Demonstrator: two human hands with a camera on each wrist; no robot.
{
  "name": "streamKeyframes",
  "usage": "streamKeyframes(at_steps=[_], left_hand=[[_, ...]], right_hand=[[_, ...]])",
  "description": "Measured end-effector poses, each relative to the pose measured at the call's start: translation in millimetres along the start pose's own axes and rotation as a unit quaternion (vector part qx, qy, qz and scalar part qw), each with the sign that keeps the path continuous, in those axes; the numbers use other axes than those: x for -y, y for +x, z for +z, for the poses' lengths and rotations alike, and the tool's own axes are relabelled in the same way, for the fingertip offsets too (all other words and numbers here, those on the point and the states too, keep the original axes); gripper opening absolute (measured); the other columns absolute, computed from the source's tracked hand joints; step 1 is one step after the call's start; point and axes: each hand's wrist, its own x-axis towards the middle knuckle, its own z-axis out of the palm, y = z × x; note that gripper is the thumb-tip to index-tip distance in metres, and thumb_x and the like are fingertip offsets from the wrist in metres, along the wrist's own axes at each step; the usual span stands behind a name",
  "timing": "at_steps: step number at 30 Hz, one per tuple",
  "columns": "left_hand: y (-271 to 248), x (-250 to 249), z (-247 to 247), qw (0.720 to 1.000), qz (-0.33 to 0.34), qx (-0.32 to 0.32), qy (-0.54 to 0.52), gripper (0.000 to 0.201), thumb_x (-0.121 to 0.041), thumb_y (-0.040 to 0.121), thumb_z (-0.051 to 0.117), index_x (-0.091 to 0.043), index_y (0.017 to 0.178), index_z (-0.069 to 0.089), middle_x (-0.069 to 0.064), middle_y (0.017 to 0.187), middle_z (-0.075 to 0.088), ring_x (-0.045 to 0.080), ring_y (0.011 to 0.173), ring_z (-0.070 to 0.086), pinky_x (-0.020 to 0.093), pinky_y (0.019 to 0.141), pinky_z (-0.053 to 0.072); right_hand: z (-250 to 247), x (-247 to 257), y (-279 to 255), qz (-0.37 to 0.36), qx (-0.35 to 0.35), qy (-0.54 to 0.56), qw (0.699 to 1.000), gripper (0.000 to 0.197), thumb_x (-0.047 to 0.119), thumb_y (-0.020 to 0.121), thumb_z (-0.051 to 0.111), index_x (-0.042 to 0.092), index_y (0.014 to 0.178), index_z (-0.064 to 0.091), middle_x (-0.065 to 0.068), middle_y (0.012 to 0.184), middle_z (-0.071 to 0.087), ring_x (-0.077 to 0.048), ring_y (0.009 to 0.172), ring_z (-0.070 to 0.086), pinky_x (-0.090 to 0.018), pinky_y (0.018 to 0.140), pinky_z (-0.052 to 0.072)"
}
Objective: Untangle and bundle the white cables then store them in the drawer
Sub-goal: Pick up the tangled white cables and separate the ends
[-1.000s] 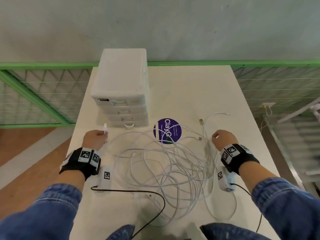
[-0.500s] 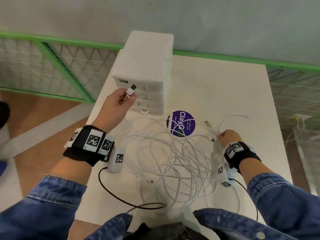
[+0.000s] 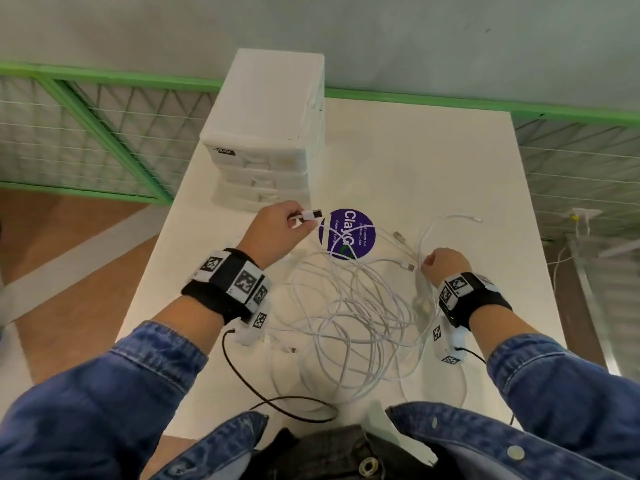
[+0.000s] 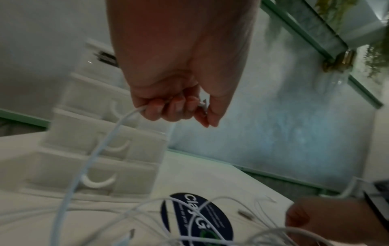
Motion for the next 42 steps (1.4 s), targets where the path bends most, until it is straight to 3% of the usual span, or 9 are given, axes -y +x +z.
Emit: streamKeyframes(at_steps=[8, 14, 19, 23, 27, 31, 36, 40, 42], left_hand=[[38.6, -44.0, 100.1, 0.955, 0.061, 0.215, 0.193, 0.02, -0.025, 0.092, 0.053, -0.005, 0.09, 0.056, 0.013, 0.09, 0.059, 0.032, 0.091, 0.058, 0.03, 0.067, 0.034], [44.7, -45.7, 142.9, 0.889, 0.071, 0.349, 0.286, 0.022, -0.009, 0.094, 0.049, 0.001, 0.113, 0.052, 0.019, 0.116, 0.058, 0.036, 0.105, 0.056, 0.038, 0.078, 0.041], [49.7, -30.6, 131.5, 0.927, 0.027, 0.316, 0.198, 0.025, -0.004, 0.092, 0.049, -0.011, 0.116, 0.048, 0.011, 0.101, 0.057, 0.034, 0.098, 0.056, 0.03, 0.071, 0.036], [48.7, -29.4, 96.8, 0.951, 0.016, 0.287, 0.116, 0.026, -0.008, 0.096, 0.045, -0.005, 0.121, 0.053, 0.011, 0.117, 0.059, 0.032, 0.11, 0.053, 0.029, 0.083, 0.038], [44.2, -26.6, 56.8, 0.976, 0.03, 0.21, 0.051, 0.022, -0.019, 0.098, 0.046, -0.01, 0.079, 0.052, 0.005, 0.076, 0.053, 0.023, 0.077, 0.049, 0.029, 0.061, 0.033], [37.0, -36.8, 13.8, 0.993, 0.049, 0.106, -0.024, 0.023, -0.025, 0.1, 0.042, -0.014, 0.092, 0.061, -0.003, 0.073, 0.054, 0.011, 0.061, 0.045, 0.018, 0.054, 0.033], [31.2, -54.0, -33.1, 0.99, 0.09, 0.011, -0.105, 0.025, -0.023, 0.101, 0.038, -0.022, 0.094, 0.062, -0.006, 0.071, 0.042, 0.012, 0.068, 0.042, 0.021, 0.063, 0.033], [15.4, -59.5, -47.8, 0.985, 0.143, 0.062, -0.074, 0.023, -0.015, 0.1, 0.042, -0.018, 0.095, 0.064, -0.011, 0.083, 0.054, -0.002, 0.082, 0.051, 0.002, 0.073, 0.035], [0.8, -52.2, -41.0, 0.978, 0.169, 0.112, -0.037, 0.024, -0.017, 0.1, 0.041, -0.019, 0.092, 0.064, -0.007, 0.093, 0.06, 0.006, 0.093, 0.056, 0.01, 0.084, 0.039]], right_hand=[[-1.8, -10.8, -1.3, 0.005, -0.003, 0.112, 0.994, 0.027, 0.02, 0.084, 0.064, 0.011, 0.109, 0.064, -0.012, 0.102, 0.068, -0.026, 0.098, 0.061, -0.027, 0.082, 0.043], [-12.0, -21.5, -9.5, 0.001, -0.044, 0.164, 0.985, 0.016, 0.024, 0.082, 0.067, 0.009, 0.087, 0.068, -0.008, 0.081, 0.067, -0.023, 0.076, 0.06, -0.027, 0.069, 0.043], [-24.4, -17.6, -18.1, -0.009, -0.1, 0.249, 0.963, 0.01, 0.017, 0.091, 0.051, 0.01, 0.092, 0.058, -0.007, 0.082, 0.066, -0.021, 0.071, 0.06, -0.029, 0.069, 0.044], [-38.1, -4.7, -20.0, -0.037, -0.122, 0.283, 0.951, 0.022, 0.024, 0.094, 0.047, 0.012, 0.106, 0.06, -0.003, 0.085, 0.063, -0.022, 0.079, 0.057, -0.037, 0.077, 0.048], [-53.4, 5.5, -21.8, -0.037, -0.142, 0.312, 0.939, 0.031, 0.038, 0.091, 0.05, 0.013, 0.1, 0.065, 0.006, 0.069, 0.054, -0.023, 0.076, 0.054, -0.044, 0.078, 0.05], [-72.9, 11.1, -25.8, -0.039, -0.193, 0.334, 0.922, 0.031, 0.03, 0.092, 0.047, 0.009, 0.106, 0.065, -0.003, 0.079, 0.061, -0.021, 0.074, 0.055, -0.04, 0.073, 0.046], [-88.5, 12.0, -46.5, -0.025, -0.165, 0.163, 0.972, 0.049, 0.049, 0.084, 0.058, 0.001, 0.081, 0.066, -0.016, 0.077, 0.064, -0.033, 0.075, 0.059, -0.035, 0.066, 0.042], [-82.0, 11.4, -53.5, -0.029, -0.128, 0.099, 0.986, 0.047, 0.045, 0.086, 0.057, -0.001, 0.084, 0.063, -0.015, 0.074, 0.06, -0.033, 0.073, 0.056, -0.033, 0.064, 0.036], [-76.2, 11.4, -58.1, -0.034, -0.116, 0.071, 0.99, 0.037, 0.038, 0.09, 0.055, 0.002, 0.086, 0.061, -0.015, 0.082, 0.064, -0.03, 0.076, 0.056, -0.032, 0.066, 0.036]])
